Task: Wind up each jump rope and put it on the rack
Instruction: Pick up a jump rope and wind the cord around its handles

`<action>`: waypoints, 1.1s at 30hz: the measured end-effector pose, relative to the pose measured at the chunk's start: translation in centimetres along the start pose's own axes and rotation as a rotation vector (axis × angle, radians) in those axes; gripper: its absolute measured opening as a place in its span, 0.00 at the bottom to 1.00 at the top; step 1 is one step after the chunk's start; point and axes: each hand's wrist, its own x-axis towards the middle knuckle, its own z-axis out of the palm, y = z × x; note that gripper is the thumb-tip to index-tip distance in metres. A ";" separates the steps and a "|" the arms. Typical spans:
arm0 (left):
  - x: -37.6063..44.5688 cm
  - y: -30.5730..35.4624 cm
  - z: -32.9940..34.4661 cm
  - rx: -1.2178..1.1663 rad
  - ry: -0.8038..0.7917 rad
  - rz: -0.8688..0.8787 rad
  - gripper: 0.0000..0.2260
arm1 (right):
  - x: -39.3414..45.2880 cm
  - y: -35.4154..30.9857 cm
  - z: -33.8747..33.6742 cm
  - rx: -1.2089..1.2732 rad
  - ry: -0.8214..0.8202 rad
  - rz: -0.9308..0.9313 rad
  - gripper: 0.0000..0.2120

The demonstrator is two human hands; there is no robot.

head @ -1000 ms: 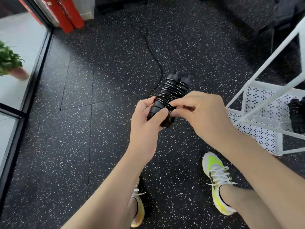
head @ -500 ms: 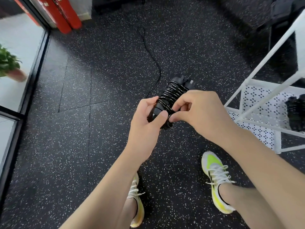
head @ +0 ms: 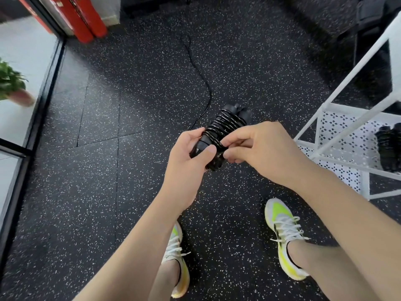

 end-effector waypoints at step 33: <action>-0.7 2.0 -0.2 0.264 -0.033 0.134 0.18 | -0.9 -1.5 0.2 -0.167 0.168 -0.060 0.04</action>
